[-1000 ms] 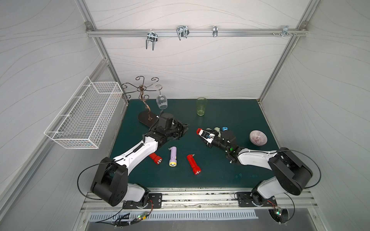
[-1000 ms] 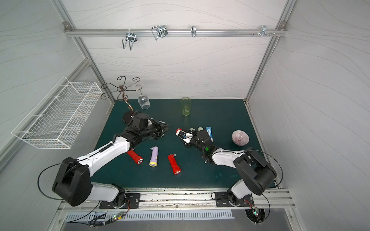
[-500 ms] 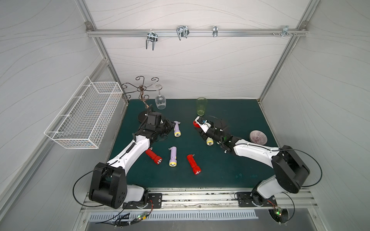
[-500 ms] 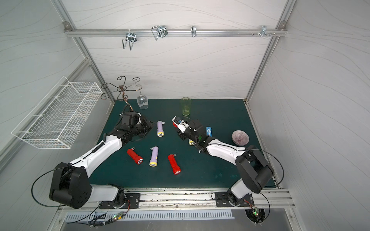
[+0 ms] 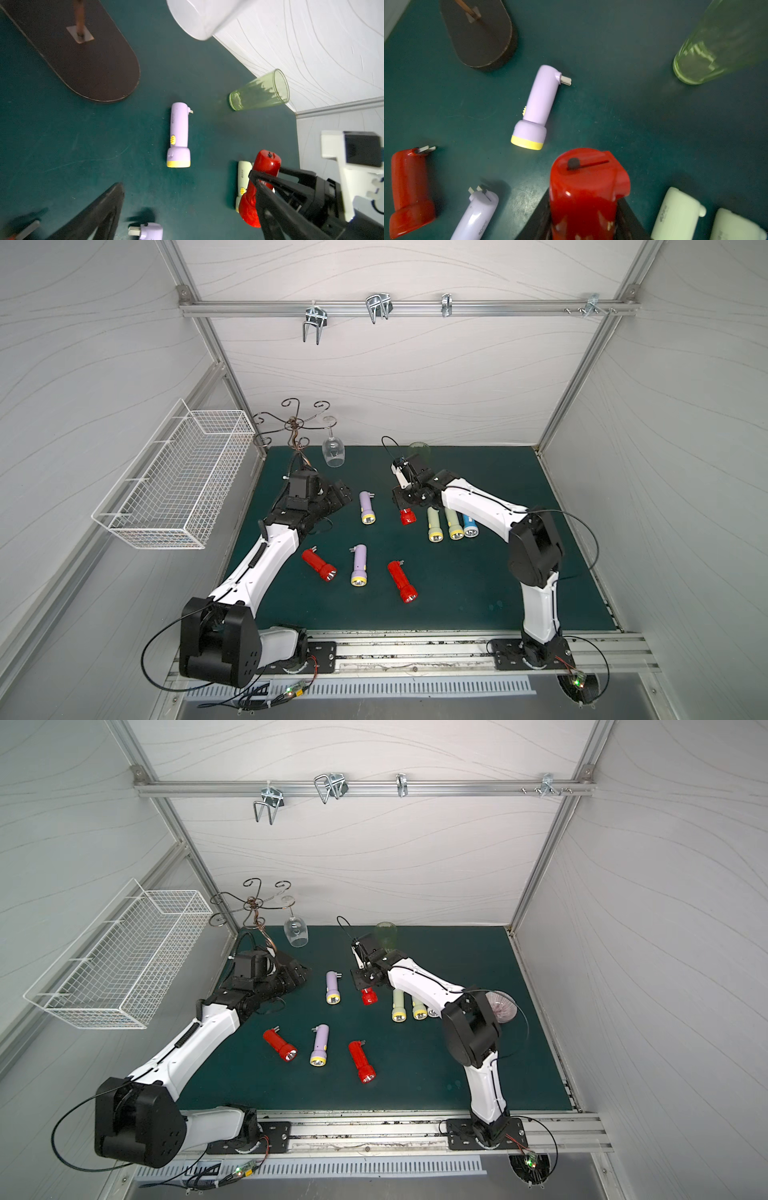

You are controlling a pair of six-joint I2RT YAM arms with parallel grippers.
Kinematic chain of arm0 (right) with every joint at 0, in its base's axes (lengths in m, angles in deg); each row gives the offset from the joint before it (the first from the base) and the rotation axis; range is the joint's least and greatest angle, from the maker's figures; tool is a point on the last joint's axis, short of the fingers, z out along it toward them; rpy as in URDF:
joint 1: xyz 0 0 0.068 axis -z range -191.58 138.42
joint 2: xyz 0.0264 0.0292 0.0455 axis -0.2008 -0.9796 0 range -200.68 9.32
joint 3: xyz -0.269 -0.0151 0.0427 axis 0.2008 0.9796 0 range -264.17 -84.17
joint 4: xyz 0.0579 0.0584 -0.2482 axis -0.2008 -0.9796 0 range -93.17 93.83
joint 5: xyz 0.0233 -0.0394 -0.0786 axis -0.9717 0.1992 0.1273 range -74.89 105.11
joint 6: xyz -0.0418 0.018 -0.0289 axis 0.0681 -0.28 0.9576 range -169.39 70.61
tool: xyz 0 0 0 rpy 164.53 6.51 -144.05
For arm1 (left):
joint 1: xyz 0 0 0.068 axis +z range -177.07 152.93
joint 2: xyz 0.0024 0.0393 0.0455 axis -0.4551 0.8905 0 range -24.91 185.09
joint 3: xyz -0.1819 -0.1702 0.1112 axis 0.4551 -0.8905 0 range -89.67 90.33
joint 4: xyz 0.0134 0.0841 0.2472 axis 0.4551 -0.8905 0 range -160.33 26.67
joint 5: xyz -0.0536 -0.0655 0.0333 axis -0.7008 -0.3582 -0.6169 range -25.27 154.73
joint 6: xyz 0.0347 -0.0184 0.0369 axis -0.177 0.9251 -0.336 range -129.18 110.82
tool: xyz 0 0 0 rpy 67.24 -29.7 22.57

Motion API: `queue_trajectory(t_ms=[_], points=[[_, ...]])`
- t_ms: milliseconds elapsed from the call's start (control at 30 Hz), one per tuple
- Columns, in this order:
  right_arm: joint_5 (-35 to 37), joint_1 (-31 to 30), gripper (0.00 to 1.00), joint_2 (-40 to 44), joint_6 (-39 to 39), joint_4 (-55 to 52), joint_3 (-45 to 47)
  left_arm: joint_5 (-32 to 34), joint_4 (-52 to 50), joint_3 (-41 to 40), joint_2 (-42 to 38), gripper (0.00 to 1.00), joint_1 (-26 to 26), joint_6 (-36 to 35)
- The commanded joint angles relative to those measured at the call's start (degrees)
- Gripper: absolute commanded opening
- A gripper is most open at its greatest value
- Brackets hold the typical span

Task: Close the plug at the bottom of the flashlight
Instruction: Place the flashlight at the center of the board.

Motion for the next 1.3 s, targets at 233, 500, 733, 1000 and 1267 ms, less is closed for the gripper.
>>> queue_trajectory(t_ms=[233,500,733,1000,1267], points=[[2.8,2.1,0.0,-7.5,-14.6,-13.3,-3.3,-2.2,1.8,1.4,2.0,0.99,1.6,-0.5],[2.4,3.5,0.02,-11.8,-16.6,-14.6,-5.5,-2.7,2.2,1.2,1.4,0.99,1.6,0.1],[1.6,4.0,0.31,-13.6,-17.1,-15.5,-6.6,-3.3,2.5,1.1,1.2,0.99,1.6,0.6],[4.1,4.1,0.59,-11.7,-14.5,-19.3,-11.3,-3.7,2.4,1.1,1.4,0.99,1.6,0.6],[7.1,2.3,0.64,-0.3,-10.9,-19.5,-6.3,-5.9,3.4,0.5,1.9,0.99,1.3,2.3]])
